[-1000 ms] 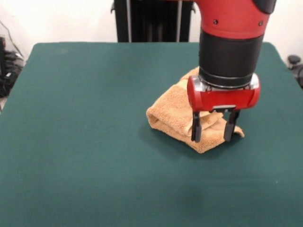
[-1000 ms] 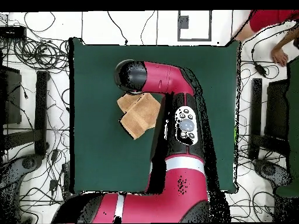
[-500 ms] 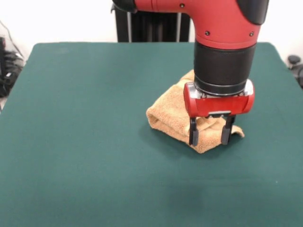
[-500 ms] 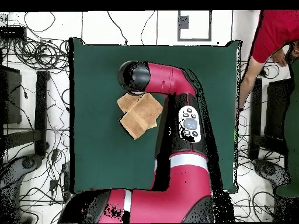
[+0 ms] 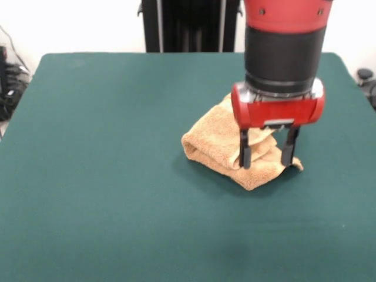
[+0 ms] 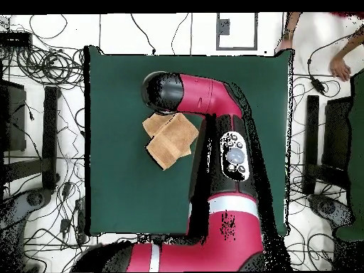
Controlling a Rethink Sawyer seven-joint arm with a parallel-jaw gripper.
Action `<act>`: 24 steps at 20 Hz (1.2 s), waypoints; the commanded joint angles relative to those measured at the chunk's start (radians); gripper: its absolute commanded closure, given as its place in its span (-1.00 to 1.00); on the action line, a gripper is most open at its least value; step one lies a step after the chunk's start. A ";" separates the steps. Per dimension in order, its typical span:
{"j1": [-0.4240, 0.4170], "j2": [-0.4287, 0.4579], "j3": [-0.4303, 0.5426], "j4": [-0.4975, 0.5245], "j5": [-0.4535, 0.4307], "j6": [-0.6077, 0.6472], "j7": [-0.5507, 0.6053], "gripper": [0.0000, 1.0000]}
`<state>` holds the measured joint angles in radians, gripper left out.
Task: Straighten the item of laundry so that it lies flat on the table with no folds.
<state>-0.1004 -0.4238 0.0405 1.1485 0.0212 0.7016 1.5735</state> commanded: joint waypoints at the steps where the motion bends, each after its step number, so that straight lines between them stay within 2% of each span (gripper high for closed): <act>1: 0.033 -0.133 0.122 0.201 0.065 0.112 0.093 -1.00; 6: 0.025 -0.189 0.142 0.298 0.079 0.099 0.089 -1.00; 14: 0.023 -0.197 0.136 0.393 0.049 0.022 0.071 -1.00; 19: 0.013 -0.201 0.132 0.404 0.024 0.027 0.043 -1.00; 24: 0.009 -0.179 0.132 0.372 0.006 0.065 0.018 -1.00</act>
<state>-0.1005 -0.6576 0.0779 1.3834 0.0555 0.7016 1.5735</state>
